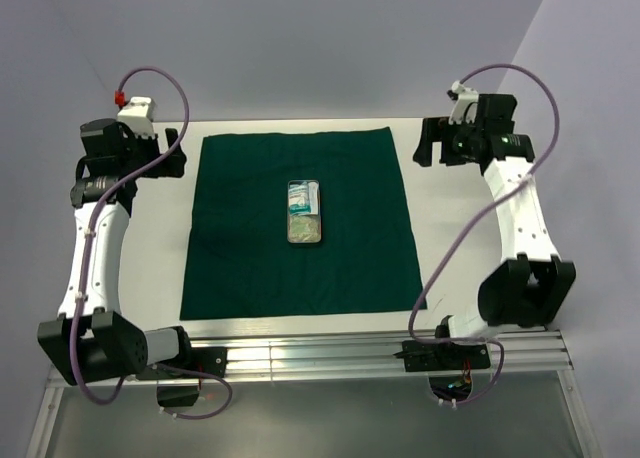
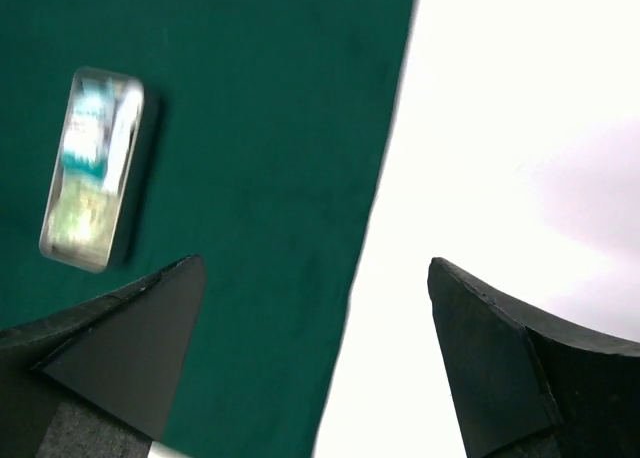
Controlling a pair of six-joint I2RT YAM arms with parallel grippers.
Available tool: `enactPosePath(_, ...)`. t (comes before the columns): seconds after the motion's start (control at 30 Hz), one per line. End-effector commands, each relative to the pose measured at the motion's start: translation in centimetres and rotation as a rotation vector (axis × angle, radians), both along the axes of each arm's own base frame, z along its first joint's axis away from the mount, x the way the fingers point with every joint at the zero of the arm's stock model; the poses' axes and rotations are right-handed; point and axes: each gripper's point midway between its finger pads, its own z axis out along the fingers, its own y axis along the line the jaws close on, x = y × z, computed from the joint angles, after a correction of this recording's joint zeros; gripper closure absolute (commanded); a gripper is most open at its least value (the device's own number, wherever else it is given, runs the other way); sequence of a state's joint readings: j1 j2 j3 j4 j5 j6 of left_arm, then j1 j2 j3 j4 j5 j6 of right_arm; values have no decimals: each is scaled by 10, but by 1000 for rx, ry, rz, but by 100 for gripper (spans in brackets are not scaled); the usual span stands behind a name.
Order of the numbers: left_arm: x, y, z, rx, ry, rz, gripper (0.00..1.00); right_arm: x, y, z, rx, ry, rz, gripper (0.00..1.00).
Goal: Open and lay out the surgical kit
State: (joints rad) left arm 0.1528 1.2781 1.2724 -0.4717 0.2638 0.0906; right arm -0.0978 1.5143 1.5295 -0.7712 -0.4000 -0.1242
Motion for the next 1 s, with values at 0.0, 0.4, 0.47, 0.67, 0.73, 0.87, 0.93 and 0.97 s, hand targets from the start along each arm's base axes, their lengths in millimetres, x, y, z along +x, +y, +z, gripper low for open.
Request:
enactPosePath(0.0,0,-12,-1,-60,-13,-28,1,13,-9,32,-66,-186,-37,0)
enactPosePath(0.4,26,-91,-37,76,6,-142,1,7,43,69,-323,-497,76,0)
enactPosePath(0.47,25,-112,-46,127,1,-138,1,11,50,66,-294,-488,28,0)
enactPosePath(0.67,22,-162,-69,177,17,-61,1,16,60,28,-133,-296,-94,0)
enactPosePath(0.73,14,-184,-92,133,114,-81,3,15,73,19,-61,-250,-77,0)
enactPosePath(0.87,7,-224,-111,79,190,0,20,16,73,-4,-33,-215,-121,0)
enactPosePath(0.93,-1,-240,-129,95,248,-5,20,16,69,-14,-51,-205,-123,1)
enactPosePath(0.97,-1,-248,-130,63,255,-5,18,16,69,-17,-54,-201,-125,2)
